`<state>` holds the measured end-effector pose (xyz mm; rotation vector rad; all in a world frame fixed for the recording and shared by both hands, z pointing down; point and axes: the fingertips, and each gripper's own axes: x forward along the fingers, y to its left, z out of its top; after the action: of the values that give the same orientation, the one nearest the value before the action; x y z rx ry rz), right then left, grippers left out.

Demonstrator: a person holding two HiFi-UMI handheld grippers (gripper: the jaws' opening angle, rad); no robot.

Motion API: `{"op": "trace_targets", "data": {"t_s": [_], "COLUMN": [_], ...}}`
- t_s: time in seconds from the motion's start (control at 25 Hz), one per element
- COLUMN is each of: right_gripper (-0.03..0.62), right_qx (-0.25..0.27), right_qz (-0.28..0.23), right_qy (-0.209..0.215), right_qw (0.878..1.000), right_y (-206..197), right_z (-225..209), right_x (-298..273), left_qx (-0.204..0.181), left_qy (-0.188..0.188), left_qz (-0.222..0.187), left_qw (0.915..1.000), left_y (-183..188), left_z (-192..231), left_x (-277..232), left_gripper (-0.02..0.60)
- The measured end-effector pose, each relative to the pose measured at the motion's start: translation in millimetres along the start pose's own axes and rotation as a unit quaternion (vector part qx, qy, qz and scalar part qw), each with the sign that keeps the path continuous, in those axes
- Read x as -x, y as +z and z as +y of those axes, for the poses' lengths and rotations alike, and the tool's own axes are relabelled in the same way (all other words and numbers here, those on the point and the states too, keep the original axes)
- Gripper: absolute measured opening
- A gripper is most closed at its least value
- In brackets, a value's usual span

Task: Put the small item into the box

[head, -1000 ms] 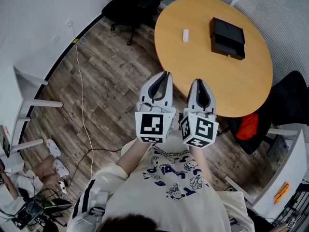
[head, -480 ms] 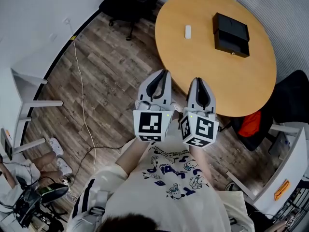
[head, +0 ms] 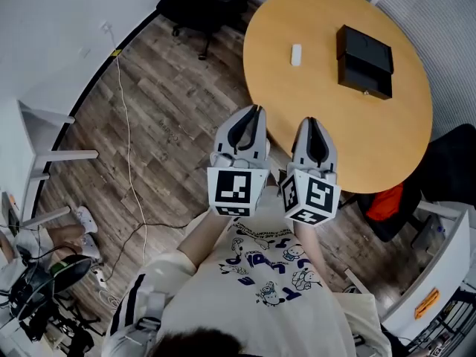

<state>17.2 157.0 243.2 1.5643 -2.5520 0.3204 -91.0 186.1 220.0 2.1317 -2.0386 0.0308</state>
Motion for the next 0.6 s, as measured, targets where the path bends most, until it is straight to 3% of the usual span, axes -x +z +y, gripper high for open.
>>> {"op": "trace_targets", "data": {"t_s": [0.6], "right_gripper": [0.043], "right_qx": [-0.009], "right_qz": [0.020], "right_qy": [0.013], "right_qw": [1.000], "right_y": [11], "right_z": [-25], "right_x": [-87], "left_qx": [-0.007], "left_qy": [0.017], "left_qz": [0.014], "left_qw": [0.9997], "left_y": [10], "left_z": [20], "left_x": [-79], "left_gripper": [0.029]}}
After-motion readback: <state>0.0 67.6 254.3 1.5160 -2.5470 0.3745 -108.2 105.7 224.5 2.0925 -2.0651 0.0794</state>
